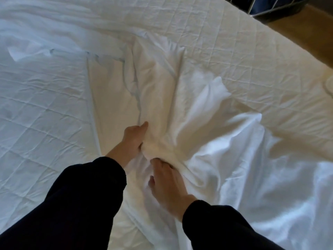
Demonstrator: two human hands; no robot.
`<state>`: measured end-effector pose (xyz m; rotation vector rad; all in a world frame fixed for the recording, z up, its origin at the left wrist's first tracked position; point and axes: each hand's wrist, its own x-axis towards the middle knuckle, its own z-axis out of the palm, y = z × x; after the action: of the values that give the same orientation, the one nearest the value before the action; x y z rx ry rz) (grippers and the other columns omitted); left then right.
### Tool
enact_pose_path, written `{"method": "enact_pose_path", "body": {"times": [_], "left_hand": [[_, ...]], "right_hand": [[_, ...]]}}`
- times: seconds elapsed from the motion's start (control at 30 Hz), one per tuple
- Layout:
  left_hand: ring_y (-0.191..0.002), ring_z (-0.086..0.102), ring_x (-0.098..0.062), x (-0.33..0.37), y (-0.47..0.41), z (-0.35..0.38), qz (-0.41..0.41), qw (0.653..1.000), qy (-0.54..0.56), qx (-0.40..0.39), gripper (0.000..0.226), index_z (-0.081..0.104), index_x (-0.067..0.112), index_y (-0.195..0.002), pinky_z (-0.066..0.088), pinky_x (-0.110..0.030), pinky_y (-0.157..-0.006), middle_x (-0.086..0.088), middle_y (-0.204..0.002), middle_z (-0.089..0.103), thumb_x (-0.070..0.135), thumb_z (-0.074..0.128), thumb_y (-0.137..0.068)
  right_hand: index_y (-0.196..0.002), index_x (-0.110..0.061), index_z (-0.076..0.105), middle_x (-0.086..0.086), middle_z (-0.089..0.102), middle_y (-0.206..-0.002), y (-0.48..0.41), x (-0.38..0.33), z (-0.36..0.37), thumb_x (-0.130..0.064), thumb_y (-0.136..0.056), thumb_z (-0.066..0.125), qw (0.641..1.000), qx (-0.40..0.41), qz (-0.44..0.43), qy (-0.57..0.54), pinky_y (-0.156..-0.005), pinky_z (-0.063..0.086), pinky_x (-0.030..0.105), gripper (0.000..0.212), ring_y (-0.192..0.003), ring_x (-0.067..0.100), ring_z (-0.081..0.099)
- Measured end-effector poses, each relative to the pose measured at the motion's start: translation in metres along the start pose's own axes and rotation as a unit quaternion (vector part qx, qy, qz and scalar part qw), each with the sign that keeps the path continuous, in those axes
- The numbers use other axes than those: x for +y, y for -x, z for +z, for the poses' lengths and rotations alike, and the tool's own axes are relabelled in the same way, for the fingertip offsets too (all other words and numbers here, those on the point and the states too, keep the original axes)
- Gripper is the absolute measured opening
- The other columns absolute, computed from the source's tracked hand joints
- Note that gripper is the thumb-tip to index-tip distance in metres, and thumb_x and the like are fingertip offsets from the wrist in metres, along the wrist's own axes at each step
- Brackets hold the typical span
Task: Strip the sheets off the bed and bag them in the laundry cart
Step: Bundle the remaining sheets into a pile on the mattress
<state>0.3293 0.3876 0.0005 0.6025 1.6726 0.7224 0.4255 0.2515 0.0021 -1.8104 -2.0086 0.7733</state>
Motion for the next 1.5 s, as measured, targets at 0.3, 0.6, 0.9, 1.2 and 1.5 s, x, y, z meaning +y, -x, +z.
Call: {"method": "enact_pose_path", "body": {"times": [0.3, 0.6, 0.9, 1.2, 1.5], "left_hand": [[-0.100, 0.065, -0.030, 0.019, -0.048, 0.024, -0.065, 0.988, 0.122, -0.072, 0.063, 0.051, 0.006, -0.127, 0.053, -0.044, -0.088, -0.010, -0.118, 0.065, 0.053, 0.060, -0.087], [-0.038, 0.049, -0.010, 0.004, -0.033, -0.020, 0.006, 0.999, 0.040, -0.035, 0.014, 0.055, 0.010, -0.079, 0.035, -0.015, -0.034, -0.003, -0.051, 0.053, 0.001, 0.056, -0.090], [-0.049, 0.045, -0.021, -0.075, 0.010, -0.116, 0.063, 0.989, -0.115, 0.060, 0.014, 0.049, 0.017, -0.054, 0.036, -0.029, -0.050, -0.006, -0.047, 0.046, 0.010, 0.056, -0.064], [-0.085, 0.067, -0.032, -0.058, -0.015, -0.111, 0.122, 0.977, -0.127, 0.123, 0.021, 0.071, 0.014, -0.096, 0.055, -0.049, -0.081, -0.014, -0.089, 0.071, 0.024, 0.056, -0.084], [-0.089, 0.064, -0.023, -0.026, -0.021, -0.076, 0.009, 0.993, 0.115, -0.003, 0.017, 0.054, 0.004, -0.113, 0.057, -0.033, -0.075, -0.012, -0.097, 0.063, 0.012, 0.047, -0.100]], "right_hand": [[-0.144, -0.012, 0.021, 0.017, 0.039, -0.133, -0.050, 0.009, -0.011, -0.013, -0.060, 0.080, 0.967, 0.025, 0.019, 0.253, -0.101, 0.031, 0.048, 0.102, -0.120, 0.035, 0.039], [-0.104, -0.020, 0.050, 0.007, 0.064, -0.091, -0.059, 0.002, -0.006, -0.014, -0.086, 0.045, 0.990, -0.019, 0.099, 0.098, -0.065, 0.035, 0.033, 0.020, -0.083, 0.034, 0.062], [-0.110, -0.024, 0.063, 0.004, 0.065, -0.107, -0.022, -0.036, 0.028, -0.018, -0.078, 0.047, 0.965, -0.222, 0.104, 0.090, -0.078, 0.048, 0.032, 0.037, -0.101, 0.031, 0.062], [-0.112, -0.017, 0.049, 0.012, 0.062, -0.105, -0.009, -0.034, 0.020, -0.030, -0.096, 0.037, 0.982, -0.096, 0.116, 0.112, -0.076, 0.044, 0.039, 0.024, -0.096, 0.037, 0.060], [-0.115, -0.005, 0.060, 0.018, 0.060, -0.118, -0.032, 0.020, -0.013, -0.013, -0.098, 0.036, 0.940, 0.026, 0.340, 0.031, -0.088, 0.044, 0.035, 0.030, -0.112, 0.037, 0.055]]}}
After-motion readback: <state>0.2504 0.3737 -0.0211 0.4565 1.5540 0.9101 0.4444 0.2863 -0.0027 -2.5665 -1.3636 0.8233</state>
